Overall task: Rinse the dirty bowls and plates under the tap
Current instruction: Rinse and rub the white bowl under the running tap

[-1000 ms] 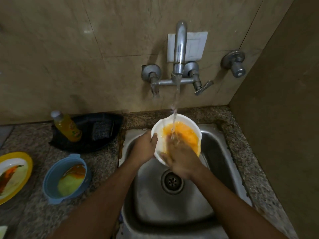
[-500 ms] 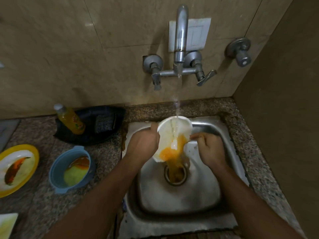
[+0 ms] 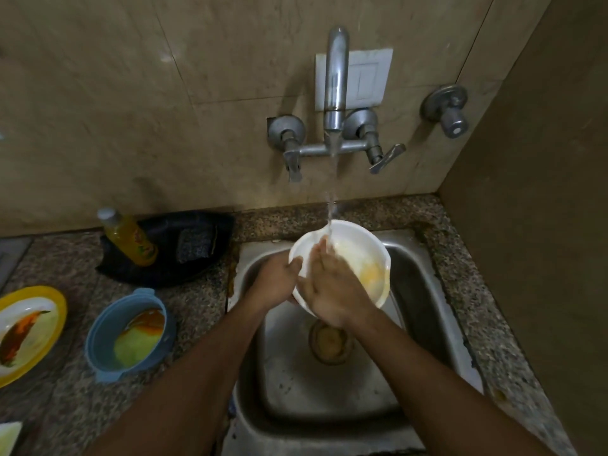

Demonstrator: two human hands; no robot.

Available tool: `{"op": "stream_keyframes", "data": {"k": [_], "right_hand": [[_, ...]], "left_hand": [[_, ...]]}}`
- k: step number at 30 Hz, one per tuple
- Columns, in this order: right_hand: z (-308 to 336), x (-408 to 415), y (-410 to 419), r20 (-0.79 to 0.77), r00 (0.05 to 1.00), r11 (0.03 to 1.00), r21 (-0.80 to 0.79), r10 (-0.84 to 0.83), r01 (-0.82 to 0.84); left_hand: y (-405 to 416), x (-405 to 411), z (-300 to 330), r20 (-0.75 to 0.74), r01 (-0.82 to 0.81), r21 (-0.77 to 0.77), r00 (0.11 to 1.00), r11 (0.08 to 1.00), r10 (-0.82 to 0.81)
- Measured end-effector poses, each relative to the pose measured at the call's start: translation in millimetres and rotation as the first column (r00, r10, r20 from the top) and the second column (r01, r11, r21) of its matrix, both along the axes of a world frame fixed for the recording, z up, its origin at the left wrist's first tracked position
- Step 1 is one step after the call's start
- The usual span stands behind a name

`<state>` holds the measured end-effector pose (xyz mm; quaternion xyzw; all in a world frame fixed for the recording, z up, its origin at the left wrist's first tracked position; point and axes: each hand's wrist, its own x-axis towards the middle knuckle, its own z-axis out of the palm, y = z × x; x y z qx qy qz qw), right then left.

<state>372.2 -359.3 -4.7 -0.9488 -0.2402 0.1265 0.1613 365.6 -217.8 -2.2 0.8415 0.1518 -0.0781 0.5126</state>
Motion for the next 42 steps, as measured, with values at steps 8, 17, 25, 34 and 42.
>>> {"op": "stream_keyframes", "data": {"k": [8,17,25,34,42], "right_hand": [[3,10,-45,-0.076,0.996,0.973,-0.223,0.051,-0.067],[2,2,-62,0.120,0.962,0.961,-0.165,0.244,-0.223],[-8,0,-48,0.088,0.979,0.982,-0.040,0.185,-0.182],[1,4,-86,0.277,0.946,0.982,0.125,-0.168,0.138],[-4,-9,-67,0.230,0.957,0.967,0.222,-0.178,0.127]], "left_hand": [[2,3,-10,-0.070,0.027,-0.085,0.997,0.996,-0.033],[12,19,-3,0.111,-0.040,0.196,0.994,0.980,0.018],[12,24,9,0.252,-0.072,0.427,0.967,0.901,-0.042],[5,-2,22,0.286,-0.027,0.827,0.880,0.562,-0.379],[0,3,15,0.300,-0.072,0.668,0.937,0.741,-0.180]]}}
